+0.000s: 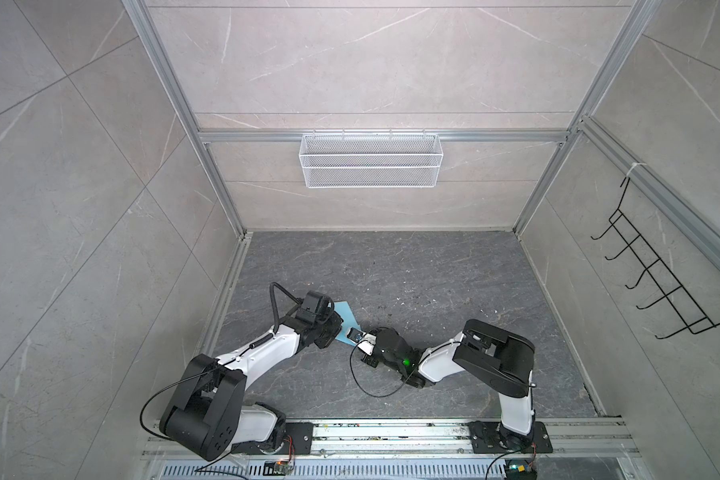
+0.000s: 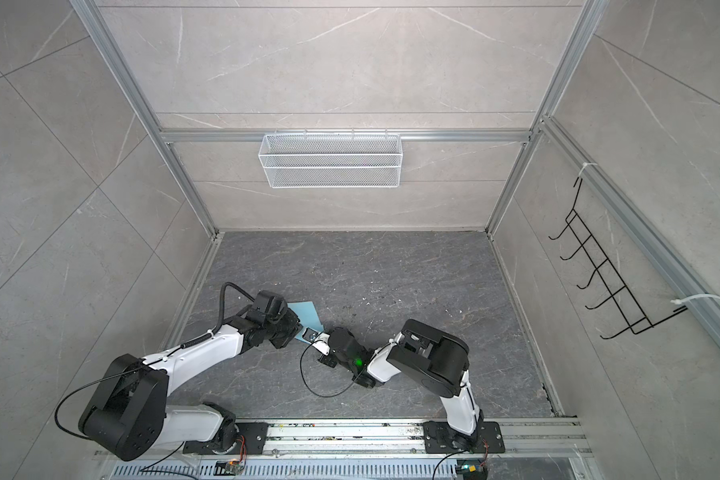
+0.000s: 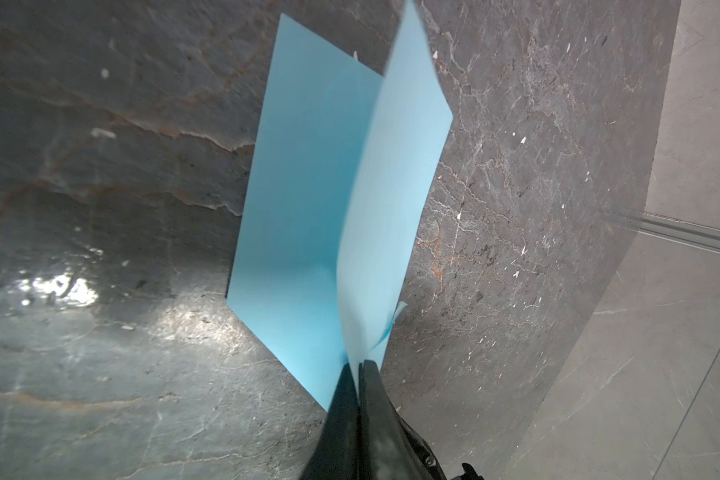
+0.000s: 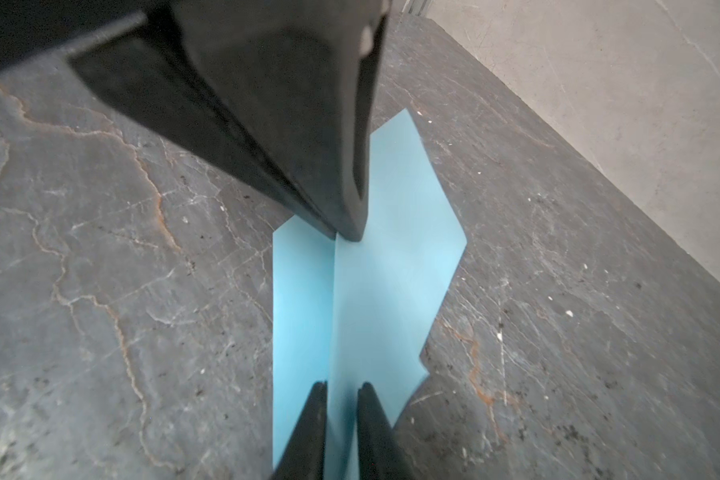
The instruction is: Fold a paper plane with a square sheet of paper (pick it up from the middle)
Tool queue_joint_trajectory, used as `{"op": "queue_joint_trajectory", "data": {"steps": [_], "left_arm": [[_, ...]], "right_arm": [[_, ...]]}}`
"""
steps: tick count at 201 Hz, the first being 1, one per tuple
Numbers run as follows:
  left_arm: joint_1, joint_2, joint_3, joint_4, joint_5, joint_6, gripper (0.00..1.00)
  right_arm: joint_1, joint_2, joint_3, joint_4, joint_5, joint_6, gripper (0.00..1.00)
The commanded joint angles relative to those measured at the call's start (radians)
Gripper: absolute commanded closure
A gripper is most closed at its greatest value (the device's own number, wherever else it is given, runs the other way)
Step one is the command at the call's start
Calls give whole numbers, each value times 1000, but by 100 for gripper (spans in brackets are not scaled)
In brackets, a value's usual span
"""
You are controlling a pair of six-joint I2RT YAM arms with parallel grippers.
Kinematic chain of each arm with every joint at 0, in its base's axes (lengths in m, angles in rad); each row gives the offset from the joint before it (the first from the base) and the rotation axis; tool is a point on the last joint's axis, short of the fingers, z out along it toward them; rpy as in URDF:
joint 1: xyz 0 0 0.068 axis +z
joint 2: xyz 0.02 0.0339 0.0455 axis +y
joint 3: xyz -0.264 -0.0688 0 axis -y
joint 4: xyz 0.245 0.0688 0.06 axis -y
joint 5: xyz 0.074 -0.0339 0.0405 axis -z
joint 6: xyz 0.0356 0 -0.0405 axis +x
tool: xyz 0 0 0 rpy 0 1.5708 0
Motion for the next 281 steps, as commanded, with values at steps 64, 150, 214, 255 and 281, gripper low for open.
{"op": "queue_joint_trajectory", "data": {"steps": [64,150,214,255,281], "left_arm": [[143,-75,50,-76,94,90,56],[227,-267,-74,-48,185,189,44],[201,-351,-248,84,226,128,62],[161,-303,-289,172,233,99,71],[133,-236,-277,221,235,96,77]], "right_arm": [[-18,-39,-41,0,-111,150,96],[-90,-75,-41,-39,-317,411,96],[-132,-62,-8,-75,-412,534,95],[-158,-52,6,-76,-478,603,93],[-166,-39,11,-72,-503,629,91]]}}
